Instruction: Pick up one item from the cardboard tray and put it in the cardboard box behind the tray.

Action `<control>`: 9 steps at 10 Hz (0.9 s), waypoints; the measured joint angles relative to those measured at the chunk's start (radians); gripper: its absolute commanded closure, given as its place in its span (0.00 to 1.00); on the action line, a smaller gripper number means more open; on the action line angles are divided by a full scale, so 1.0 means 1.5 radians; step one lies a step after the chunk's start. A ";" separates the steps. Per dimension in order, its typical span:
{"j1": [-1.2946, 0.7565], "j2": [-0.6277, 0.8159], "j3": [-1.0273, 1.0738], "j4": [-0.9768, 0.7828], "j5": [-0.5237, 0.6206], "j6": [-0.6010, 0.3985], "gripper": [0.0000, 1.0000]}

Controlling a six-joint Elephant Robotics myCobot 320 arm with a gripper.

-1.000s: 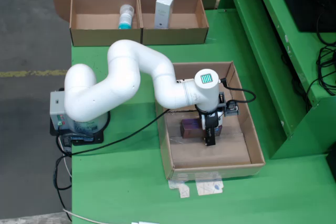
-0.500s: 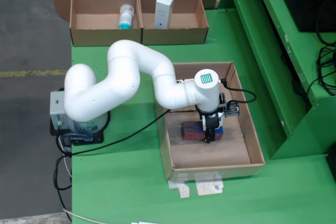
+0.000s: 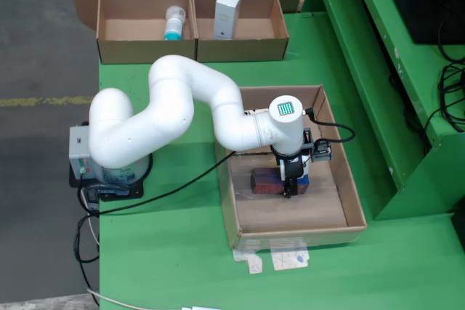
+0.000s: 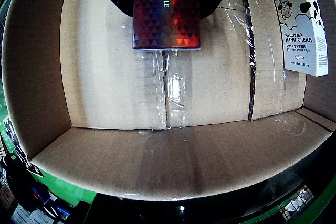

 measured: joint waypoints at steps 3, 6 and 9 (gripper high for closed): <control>0.000 0.000 0.000 0.000 0.000 0.000 1.00; 0.000 0.000 -0.006 0.012 0.000 0.004 1.00; 0.014 0.056 -0.077 0.032 -0.001 0.016 1.00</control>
